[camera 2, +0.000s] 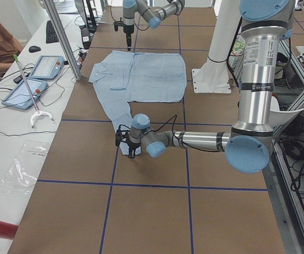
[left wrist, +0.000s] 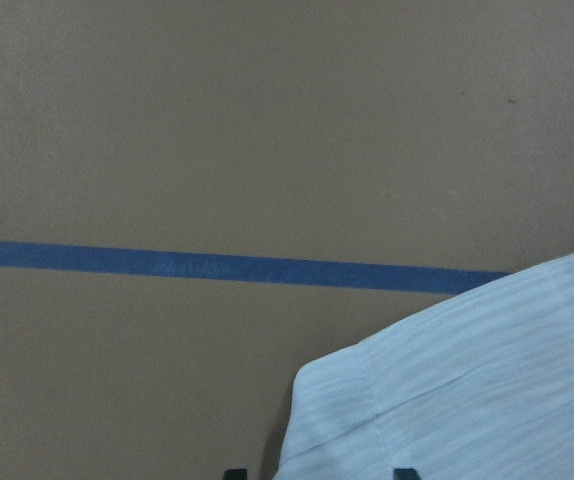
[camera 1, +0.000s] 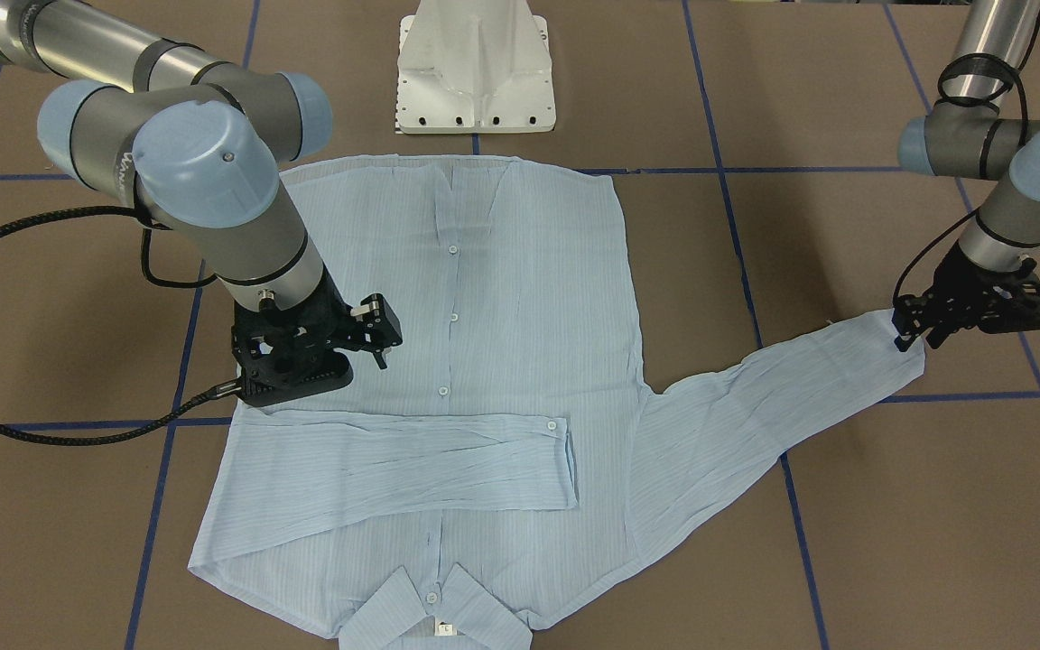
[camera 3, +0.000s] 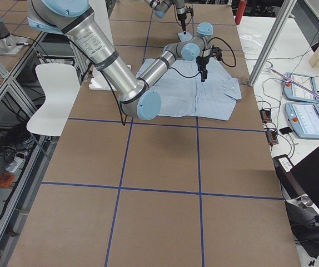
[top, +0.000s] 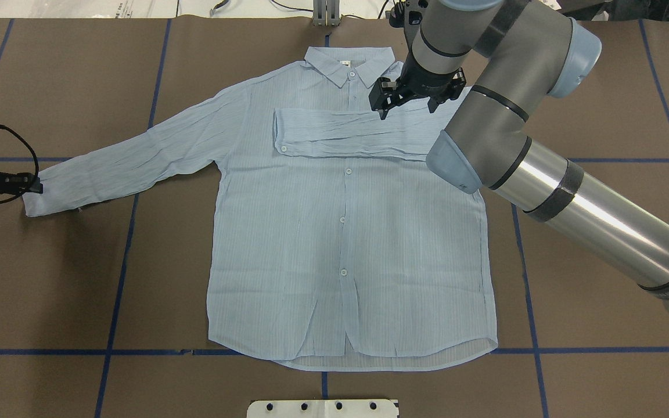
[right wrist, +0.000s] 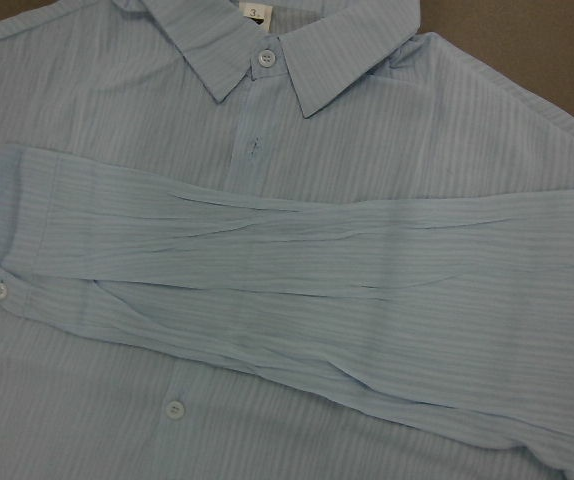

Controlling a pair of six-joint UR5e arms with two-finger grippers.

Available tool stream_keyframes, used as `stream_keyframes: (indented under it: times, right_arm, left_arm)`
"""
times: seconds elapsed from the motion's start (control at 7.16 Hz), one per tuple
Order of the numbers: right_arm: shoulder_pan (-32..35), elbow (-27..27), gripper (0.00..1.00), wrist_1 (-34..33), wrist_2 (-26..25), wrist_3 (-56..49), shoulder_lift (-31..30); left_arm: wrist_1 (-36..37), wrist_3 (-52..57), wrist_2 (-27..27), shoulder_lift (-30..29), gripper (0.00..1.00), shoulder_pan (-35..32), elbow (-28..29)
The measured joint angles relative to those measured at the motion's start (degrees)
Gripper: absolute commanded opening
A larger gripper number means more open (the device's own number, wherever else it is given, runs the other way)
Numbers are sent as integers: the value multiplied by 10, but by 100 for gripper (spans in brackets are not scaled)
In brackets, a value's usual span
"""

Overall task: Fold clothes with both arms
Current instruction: 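Release the sleeve with the right gripper while the left gripper grasps the other cuff, then fold the held sleeve across the chest with the left gripper while the right arm withdraws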

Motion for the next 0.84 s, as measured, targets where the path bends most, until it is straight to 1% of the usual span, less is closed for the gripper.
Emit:
stream_keyframes:
  times: [0.28,0.42,0.84]
  right_arm:
    - [0,0,100,0,0,0,0]
    - [0,0,100,0,0,0,-1]
    - [3,1,100,2,2,0,-8]
  left_arm:
    - [0,-1,0,0,10,0,1]
    - [0,-1,0,0,0,0,0]
    - [2,0,-4,-1,0,0,-12]
